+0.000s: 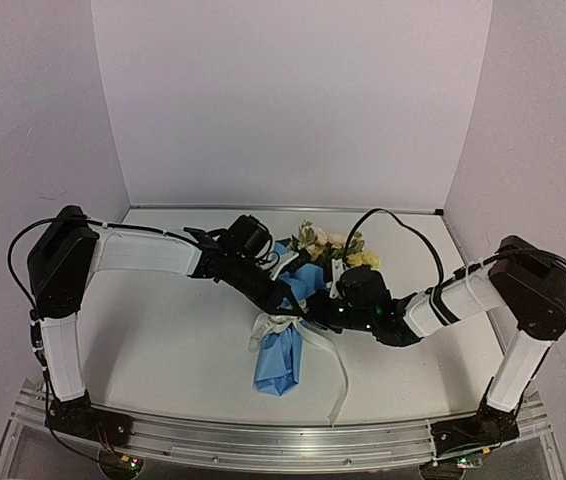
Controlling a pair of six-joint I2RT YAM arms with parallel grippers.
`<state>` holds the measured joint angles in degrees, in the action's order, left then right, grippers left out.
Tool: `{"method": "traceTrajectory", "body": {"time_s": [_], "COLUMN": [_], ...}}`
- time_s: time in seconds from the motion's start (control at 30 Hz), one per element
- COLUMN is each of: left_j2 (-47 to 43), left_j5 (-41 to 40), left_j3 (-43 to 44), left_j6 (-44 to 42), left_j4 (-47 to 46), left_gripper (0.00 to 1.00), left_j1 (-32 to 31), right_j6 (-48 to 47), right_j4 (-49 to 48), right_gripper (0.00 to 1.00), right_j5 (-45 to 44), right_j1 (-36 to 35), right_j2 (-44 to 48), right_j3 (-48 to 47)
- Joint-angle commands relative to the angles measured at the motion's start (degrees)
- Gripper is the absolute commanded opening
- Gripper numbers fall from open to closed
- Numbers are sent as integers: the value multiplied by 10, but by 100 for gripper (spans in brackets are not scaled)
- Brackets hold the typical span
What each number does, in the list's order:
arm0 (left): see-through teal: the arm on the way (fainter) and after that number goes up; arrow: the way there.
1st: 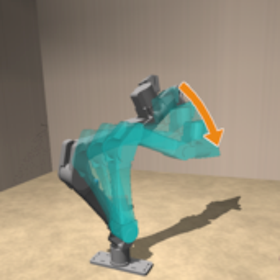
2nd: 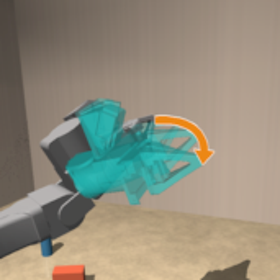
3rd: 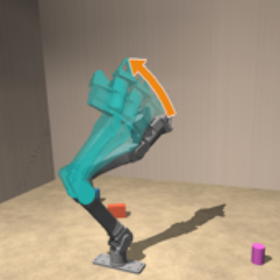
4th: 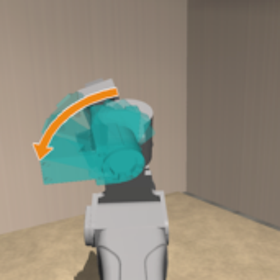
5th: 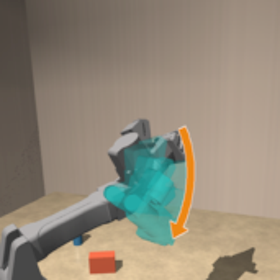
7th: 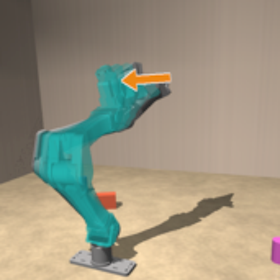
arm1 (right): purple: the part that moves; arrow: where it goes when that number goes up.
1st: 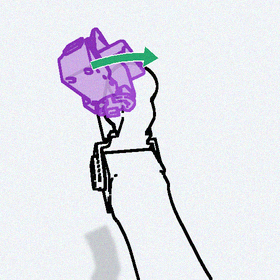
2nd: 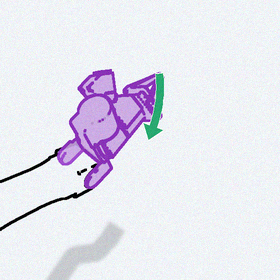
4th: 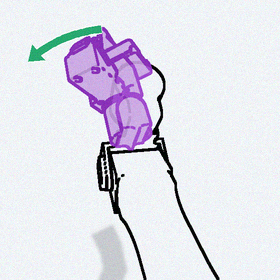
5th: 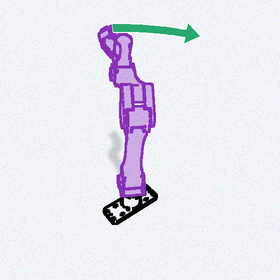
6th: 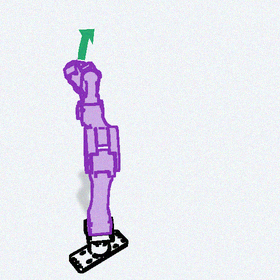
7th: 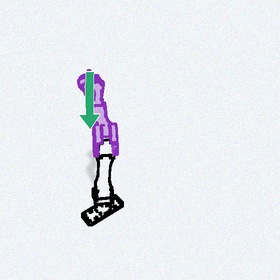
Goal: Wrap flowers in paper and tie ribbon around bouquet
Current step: Tie the half-tied ribbon at the center of the board.
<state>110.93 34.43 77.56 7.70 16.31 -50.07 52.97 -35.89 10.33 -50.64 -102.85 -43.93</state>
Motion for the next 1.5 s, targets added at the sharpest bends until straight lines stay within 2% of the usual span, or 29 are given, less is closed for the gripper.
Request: {"method": "traceTrajectory", "body": {"time_s": [0.0, 0.23, 0.4, 0.6, 0.77, 1.0, 1.47], "left_j2": [-38, -42, -49, -58, -58, -79, -100], "left_j5": [23, 25, 7, -18, -19, 15, 37], "left_j3": [-10, -30, -49, -54, -41, -47, -57], "left_j6": [10, 31, 63, 70, 71, 95, 123], "left_j4": [-33, -47, -79, -91, -85, -110, -138], "left_gripper": [0, 3, 9, 25, 33, 37, 37], "left_j1": [2, 2, 2, 2, 7, 29, 49], "right_j6": [-8, -13, -10, -9, -16, -37, -47], "right_j4": [-72, -125, -151, -159, -175, -182, -218], "right_gripper": [0, 0, 0, 0, 0, 0, 0], "right_j5": [28, 64, 103, 130, 137, 133, 134], "right_j1": [10, 31, 33, 33, 33, 33, 32], "right_j2": [-30, -61, -80, -89, -100, -114, -158], "right_j3": [-29, -44, -67, -78, -87, -95, -116]}}
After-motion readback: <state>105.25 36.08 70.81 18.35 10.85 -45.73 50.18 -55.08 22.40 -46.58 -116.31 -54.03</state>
